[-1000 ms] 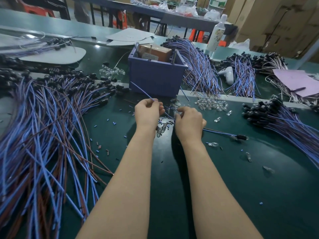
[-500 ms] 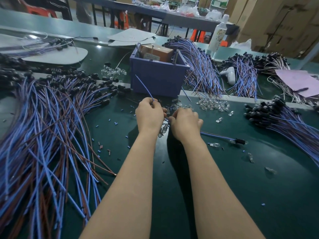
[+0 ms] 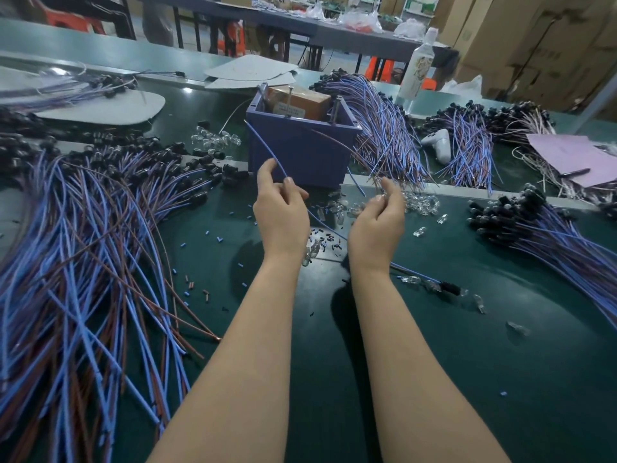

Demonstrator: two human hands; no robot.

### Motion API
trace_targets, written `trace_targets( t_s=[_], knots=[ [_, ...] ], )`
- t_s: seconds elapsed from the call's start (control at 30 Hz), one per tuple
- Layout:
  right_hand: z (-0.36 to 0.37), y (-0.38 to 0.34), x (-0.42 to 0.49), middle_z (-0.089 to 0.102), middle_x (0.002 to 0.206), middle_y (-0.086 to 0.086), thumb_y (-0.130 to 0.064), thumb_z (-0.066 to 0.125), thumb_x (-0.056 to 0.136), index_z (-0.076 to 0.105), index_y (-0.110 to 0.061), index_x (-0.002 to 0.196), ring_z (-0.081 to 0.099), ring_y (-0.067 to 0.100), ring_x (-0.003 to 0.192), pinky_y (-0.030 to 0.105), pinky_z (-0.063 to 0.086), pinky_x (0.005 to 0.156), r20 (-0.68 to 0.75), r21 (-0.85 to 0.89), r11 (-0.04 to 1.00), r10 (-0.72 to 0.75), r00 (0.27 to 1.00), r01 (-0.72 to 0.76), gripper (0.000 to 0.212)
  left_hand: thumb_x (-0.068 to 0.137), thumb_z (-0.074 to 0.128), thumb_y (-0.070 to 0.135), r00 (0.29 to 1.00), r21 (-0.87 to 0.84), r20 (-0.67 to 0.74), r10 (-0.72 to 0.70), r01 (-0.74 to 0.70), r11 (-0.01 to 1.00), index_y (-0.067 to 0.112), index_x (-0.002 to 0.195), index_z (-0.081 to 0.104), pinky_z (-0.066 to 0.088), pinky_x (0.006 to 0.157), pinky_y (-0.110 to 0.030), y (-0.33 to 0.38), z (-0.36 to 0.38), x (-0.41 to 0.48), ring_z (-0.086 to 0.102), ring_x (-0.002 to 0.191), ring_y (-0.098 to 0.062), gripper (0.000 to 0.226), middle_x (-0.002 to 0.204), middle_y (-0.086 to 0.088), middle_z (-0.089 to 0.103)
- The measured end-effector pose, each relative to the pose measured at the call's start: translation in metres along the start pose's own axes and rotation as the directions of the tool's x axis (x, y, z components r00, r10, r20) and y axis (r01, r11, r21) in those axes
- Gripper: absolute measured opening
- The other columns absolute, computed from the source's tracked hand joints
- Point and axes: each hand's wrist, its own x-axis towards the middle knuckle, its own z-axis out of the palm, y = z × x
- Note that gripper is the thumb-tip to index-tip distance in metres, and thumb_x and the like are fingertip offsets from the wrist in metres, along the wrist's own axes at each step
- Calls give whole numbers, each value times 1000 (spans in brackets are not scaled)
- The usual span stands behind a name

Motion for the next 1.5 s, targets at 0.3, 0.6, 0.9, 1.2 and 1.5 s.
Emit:
trace_targets(
  t_s=[0.3,0.6,0.9,1.2,1.5],
  knots=[
    [-1,5,7,47,70,-3,-7,29,98,42,-18,86,45,13,56,37,43,65,-97,263,937,263,960,-230,21,97,43,4,995,59,54,85,-88,994,13,129,49,40,60,-8,1,3,-2,53,60,4,33,82,5,63],
    [6,14,1,56,84,6,-14,32,101,40,-14,138,55,19,68,44,52,79,134,-19,989,146,980,-144,37,98,40,6,997,44,62,-48,45,998,13,130,45,50,64,-23,-1,3,0,57,61,-10,33,76,4,63],
    [3,6,2,56,58,3,-6,25,99,39,-12,110,59,19,51,28,48,55,-10,220,962,169,986,-163,19,96,42,5,991,213,132,20,-48,976,13,134,40,45,76,-30,0,3,-4,58,83,-18,39,88,5,63],
    [6,7,-6,61,65,-10,-11,35,100,44,-14,122,58,4,65,12,38,60,124,-42,999,6,992,-1,24,98,40,2,998,72,56,-12,8,997,12,137,42,56,70,-25,0,2,-2,61,62,3,41,79,5,58],
    [9,0,-18,69,95,15,-8,38,95,45,-16,137,61,34,82,38,43,74,299,-262,939,-140,944,222,44,96,44,2,994,122,105,38,-51,991,13,141,41,41,67,-1,0,0,1,59,66,2,46,85,2,63]
  ],
)
